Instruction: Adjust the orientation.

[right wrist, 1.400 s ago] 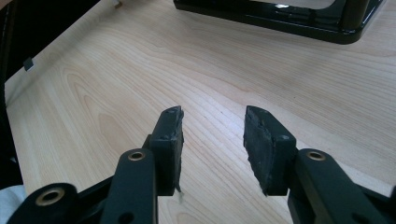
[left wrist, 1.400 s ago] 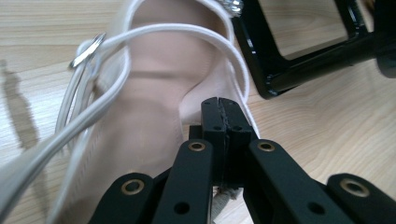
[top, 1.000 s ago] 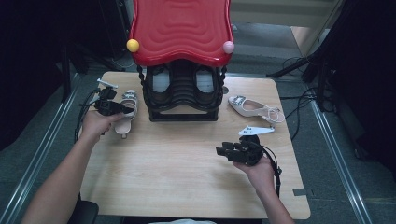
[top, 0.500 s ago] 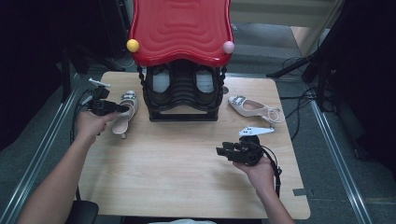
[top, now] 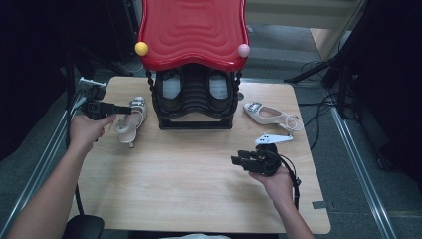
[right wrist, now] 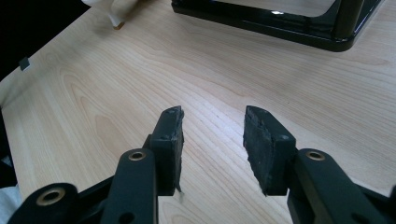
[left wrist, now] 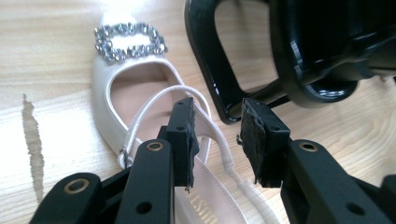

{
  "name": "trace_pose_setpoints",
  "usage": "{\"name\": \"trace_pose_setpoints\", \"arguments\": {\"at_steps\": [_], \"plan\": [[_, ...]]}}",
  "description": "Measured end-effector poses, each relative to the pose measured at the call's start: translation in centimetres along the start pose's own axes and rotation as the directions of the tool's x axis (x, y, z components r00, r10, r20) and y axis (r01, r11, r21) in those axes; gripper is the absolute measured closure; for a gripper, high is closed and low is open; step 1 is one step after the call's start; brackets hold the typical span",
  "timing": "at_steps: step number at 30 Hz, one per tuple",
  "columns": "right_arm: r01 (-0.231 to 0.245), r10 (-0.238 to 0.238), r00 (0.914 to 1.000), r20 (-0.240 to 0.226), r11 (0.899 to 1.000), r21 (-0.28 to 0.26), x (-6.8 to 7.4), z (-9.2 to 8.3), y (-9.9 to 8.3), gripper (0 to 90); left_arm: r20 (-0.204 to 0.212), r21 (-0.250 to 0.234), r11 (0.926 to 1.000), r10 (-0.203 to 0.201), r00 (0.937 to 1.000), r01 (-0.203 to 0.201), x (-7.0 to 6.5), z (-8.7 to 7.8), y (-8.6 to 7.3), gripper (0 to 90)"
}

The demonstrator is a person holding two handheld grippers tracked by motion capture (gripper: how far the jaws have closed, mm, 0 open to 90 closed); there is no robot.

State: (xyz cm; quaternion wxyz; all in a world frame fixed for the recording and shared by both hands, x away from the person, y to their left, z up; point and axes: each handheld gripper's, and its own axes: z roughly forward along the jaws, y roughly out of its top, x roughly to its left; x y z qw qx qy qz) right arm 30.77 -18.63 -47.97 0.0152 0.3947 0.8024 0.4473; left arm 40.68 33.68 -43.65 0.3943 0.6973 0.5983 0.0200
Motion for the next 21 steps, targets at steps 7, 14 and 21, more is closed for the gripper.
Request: {"name": "trace_pose_setpoints", "arguments": {"at_steps": [7,14,21], "plan": [[0.007,-0.007,1.0000,0.002,1.000,0.003,0.1,0.2,0.0,59.2,-0.055,-0.010,0.9998,-0.019,0.9983,0.018,1.1,-0.6,-0.8,59.8],[0.005,-0.005,1.0000,0.002,1.000,0.009,0.0,0.3,0.1,58.9,-0.103,-0.017,0.9988,-0.048,0.9936,0.046,2.0,0.1,-1.8,57.7],[0.004,-0.004,1.0000,0.006,1.000,0.012,0.0,0.4,0.1,58.9,-0.131,-0.028,0.9976,-0.066,0.9892,0.063,2.2,1.5,-2.3,55.4]]}}
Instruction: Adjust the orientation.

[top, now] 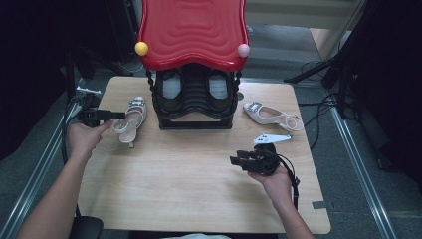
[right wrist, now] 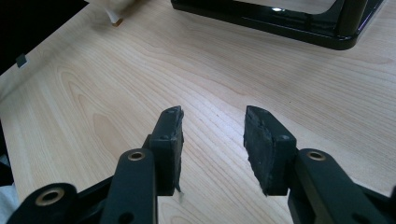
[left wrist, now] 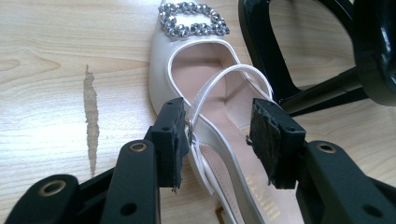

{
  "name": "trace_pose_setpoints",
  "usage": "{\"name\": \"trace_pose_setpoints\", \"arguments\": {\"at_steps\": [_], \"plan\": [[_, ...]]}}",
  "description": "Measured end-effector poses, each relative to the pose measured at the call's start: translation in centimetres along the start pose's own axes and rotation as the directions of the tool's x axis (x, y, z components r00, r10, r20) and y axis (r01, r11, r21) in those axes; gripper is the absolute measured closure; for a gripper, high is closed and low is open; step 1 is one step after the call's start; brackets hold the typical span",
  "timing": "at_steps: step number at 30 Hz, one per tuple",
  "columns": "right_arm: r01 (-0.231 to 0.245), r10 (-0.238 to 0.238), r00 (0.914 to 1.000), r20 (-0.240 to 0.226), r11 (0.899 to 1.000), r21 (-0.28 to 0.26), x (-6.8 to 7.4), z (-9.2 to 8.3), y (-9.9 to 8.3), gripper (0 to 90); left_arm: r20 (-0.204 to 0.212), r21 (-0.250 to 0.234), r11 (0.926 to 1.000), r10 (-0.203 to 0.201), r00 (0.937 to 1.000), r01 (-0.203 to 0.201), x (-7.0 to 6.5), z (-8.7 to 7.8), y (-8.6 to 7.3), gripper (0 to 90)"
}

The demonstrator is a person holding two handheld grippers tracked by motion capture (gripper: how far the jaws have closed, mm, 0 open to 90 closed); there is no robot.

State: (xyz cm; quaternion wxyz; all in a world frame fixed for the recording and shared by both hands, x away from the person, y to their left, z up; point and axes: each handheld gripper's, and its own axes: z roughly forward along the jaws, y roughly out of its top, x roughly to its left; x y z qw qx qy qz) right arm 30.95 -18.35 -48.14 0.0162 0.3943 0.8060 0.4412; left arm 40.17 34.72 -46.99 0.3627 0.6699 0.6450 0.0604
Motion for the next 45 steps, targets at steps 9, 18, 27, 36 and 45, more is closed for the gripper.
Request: {"name": "trace_pose_setpoints", "arguments": {"at_steps": [9,18,27,36,45], "plan": [[-0.002,0.002,1.0000,0.002,1.000,-0.003,-0.1,-0.1,0.0,58.9,-0.060,-0.016,0.9999,-0.005,0.9982,0.004,0.2,1.9,-0.6,54.8],[0.001,-0.001,1.0000,0.005,1.000,-0.002,-0.1,0.0,0.0,59.0,-0.092,-0.058,0.9982,-0.023,0.9955,0.018,0.5,2.9,-1.0,53.6],[0.002,-0.002,1.0000,0.007,1.000,-0.003,0.0,0.0,0.0,59.0,-0.121,-0.063,0.9972,-0.048,0.9915,0.040,0.8,4.1,-1.3,56.8],[0.004,-0.004,1.0000,0.005,1.000,-0.003,0.1,0.0,0.0,59.0,-0.137,-0.059,0.9962,-0.072,0.9879,0.064,1.3,4.0,-1.5,80.0],[0.014,-0.014,0.9999,0.006,1.000,-0.010,-0.1,0.0,0.0,58.9,-0.084,-0.057,0.9903,-0.131,0.9878,0.127,2.0,3.7,-1.6,82.0]]}}
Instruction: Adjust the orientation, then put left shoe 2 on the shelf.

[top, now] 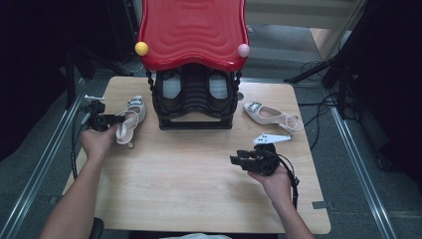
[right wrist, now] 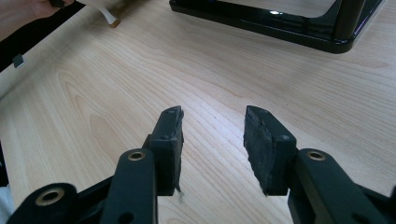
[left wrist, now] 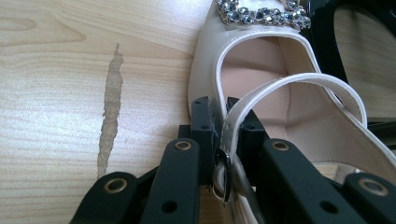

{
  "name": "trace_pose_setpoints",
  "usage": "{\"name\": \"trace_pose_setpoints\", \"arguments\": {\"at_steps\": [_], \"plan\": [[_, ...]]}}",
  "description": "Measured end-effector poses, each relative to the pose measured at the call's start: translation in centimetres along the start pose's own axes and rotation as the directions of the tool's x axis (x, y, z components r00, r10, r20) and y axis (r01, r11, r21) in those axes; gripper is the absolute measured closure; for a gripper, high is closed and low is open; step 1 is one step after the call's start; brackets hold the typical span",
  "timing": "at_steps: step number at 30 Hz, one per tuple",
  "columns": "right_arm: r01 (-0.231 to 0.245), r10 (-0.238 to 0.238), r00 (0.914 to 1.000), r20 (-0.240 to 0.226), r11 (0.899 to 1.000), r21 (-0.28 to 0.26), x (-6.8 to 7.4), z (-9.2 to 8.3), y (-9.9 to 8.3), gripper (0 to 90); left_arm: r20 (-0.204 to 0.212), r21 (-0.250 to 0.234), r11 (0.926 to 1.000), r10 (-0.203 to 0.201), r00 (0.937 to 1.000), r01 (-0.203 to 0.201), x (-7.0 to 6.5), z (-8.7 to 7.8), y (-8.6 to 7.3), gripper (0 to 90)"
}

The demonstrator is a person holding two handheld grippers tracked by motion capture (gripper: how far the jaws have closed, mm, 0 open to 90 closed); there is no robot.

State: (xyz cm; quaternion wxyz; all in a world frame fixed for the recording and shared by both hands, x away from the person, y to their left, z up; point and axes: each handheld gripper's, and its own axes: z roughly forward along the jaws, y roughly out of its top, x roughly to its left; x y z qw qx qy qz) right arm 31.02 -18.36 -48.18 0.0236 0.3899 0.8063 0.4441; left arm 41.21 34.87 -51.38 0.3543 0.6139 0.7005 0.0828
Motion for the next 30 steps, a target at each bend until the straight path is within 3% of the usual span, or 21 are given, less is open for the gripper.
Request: {"name": "trace_pose_setpoints", "arguments": {"at_steps": [11,20,24,28,30], "plan": [[-0.005,0.005,1.0000,0.000,1.000,-0.022,-0.1,-0.1,0.1,53.3,0.066,-0.003,0.9976,-0.069,0.9954,0.069,0.8,-0.4,-0.2,82.2],[-0.009,0.009,1.0000,-0.003,1.000,-0.021,-0.2,-0.1,0.1,52.6,0.105,-0.014,0.9950,-0.097,0.9897,0.099,0.7,-0.7,-0.1,82.3],[-0.004,0.004,1.0000,-0.002,1.000,-0.022,-0.1,-0.2,0.1,52.4,0.092,-0.040,0.9969,-0.064,0.9937,0.068,0.4,-1.1,0.1,82.4],[-0.008,0.008,1.0000,-0.002,1.000,-0.024,-0.1,-0.3,0.0,52.3,0.119,-0.046,0.9930,-0.103,0.9875,0.109,0.5,-1.3,0.5,82.4],[-0.005,0.005,1.0000,0.000,1.000,-0.023,-0.1,-0.3,0.0,52.3,0.120,-0.045,0.9930,-0.103,0.9874,0.109,0.5,-1.6,0.8,82.4]]}}
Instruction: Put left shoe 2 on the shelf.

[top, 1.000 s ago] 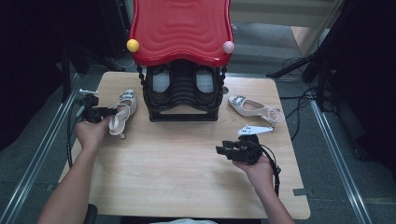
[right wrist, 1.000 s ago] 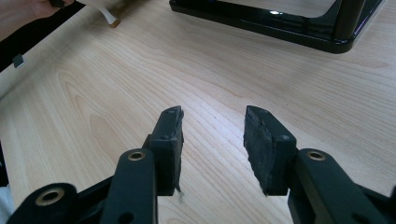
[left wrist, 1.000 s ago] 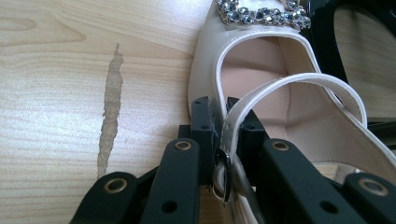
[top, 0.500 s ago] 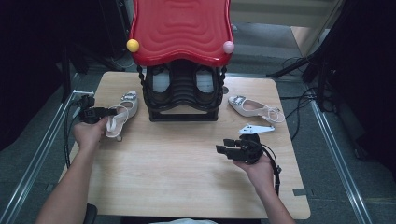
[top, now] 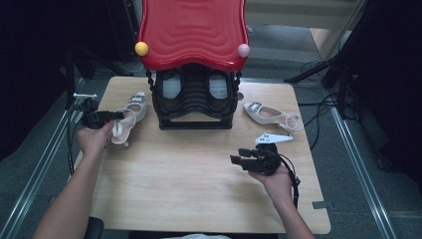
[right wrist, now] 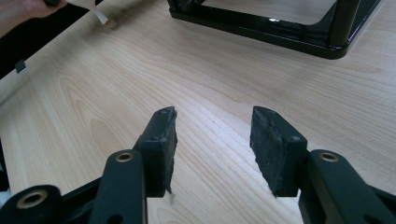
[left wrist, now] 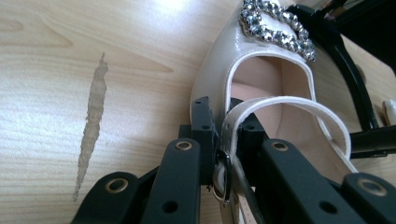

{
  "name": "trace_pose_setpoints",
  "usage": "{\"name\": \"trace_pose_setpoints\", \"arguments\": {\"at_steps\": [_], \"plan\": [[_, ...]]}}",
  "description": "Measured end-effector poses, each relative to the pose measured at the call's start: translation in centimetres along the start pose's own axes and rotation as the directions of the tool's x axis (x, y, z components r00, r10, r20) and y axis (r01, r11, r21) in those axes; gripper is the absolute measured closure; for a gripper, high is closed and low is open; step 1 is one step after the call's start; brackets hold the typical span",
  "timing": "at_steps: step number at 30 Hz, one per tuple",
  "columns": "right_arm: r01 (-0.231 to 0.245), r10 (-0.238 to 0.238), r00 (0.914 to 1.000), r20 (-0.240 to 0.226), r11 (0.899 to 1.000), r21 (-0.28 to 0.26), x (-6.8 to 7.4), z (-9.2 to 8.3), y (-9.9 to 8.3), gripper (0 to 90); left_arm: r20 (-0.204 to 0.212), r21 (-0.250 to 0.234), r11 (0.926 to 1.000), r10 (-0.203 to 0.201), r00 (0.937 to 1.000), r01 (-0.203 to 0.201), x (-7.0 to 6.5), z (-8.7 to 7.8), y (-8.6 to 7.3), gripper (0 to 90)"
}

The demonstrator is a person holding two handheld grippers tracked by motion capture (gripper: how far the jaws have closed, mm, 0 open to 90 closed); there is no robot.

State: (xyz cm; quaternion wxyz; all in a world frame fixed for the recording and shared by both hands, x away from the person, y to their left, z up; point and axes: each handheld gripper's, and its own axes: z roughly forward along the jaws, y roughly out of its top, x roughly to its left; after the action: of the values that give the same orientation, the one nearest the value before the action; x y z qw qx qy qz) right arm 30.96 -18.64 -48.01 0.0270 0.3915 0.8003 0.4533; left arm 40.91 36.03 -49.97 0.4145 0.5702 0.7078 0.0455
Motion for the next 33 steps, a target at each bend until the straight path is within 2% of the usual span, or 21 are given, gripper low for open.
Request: {"name": "trace_pose_setpoints", "arguments": {"at_steps": [2,5,9,11,14,17,21,24,29,30,33], "plan": [[0.001,-0.001,1.0000,-0.001,1.000,0.000,0.0,0.0,0.0,52.3,-0.009,-0.010,1.0000,0.000,1.0000,-0.001,-0.1,-0.3,0.4,82.4],[0.000,0.000,1.0000,-0.001,1.000,-0.001,0.0,0.0,0.0,52.3,0.006,-0.010,0.9997,-0.021,0.9998,0.021,-0.3,-0.8,1.3,82.3],[0.001,-0.001,1.0000,0.000,1.000,-0.001,0.0,0.0,0.0,52.1,0.002,-0.021,0.9997,-0.016,0.9999,0.016,-1.0,-1.6,2.6,82.3],[0.001,-0.001,1.0000,-0.001,1.000,0.000,0.0,0.0,0.0,52.1,0.007,-0.030,0.9990,-0.033,0.9994,0.034,-1.5,-2.1,3.3,82.3],[0.003,-0.003,1.0000,0.000,1.000,0.000,-0.1,0.0,0.0,51.8,0.011,-0.042,0.9984,-0.036,0.9993,0.036,-2.1,-2.9,4.2,82.3],[0.004,-0.004,1.0000,-0.001,1.000,-0.001,-0.1,0.0,0.0,51.7,0.028,-0.060,0.9972,-0.044,0.9987,0.045,-3.1,-3.9,5.5,82.2],[0.004,-0.004,1.0000,-0.003,1.000,-0.001,0.0,0.0,0.1,51.6,0.016,-0.072,0.9968,-0.035,0.9992,0.036,-4.4,-5.2,7.2,82.2],[0.005,-0.005,1.0000,-0.004,1.000,-0.004,-0.1,-0.1,0.0,51.6,0.025,-0.076,0.9963,-0.037,0.9990,0.039,-5.4,-6.2,8.6,82.1],[0.002,-0.002,1.0000,-0.002,1.000,-0.006,-0.1,-0.3,0.1,51.6,0.036,-0.095,0.9954,-0.012,0.9993,0.015,-7.6,-8.1,10.7,82.1],[0.004,-0.004,1.0000,-0.002,1.000,-0.007,-0.1,-0.2,0.1,51.6,0.033,-0.097,0.9953,0.004,0.9995,0.000,-8.1,-8.5,11.1,82.1],[0.006,-0.006,1.0000,-0.003,1.000,-0.005,-0.1,-0.2,0.1,51.5,0.028,-0.137,0.9903,0.025,0.9993,-0.021,-9.7,-9.6,12.2,82.0]]}}
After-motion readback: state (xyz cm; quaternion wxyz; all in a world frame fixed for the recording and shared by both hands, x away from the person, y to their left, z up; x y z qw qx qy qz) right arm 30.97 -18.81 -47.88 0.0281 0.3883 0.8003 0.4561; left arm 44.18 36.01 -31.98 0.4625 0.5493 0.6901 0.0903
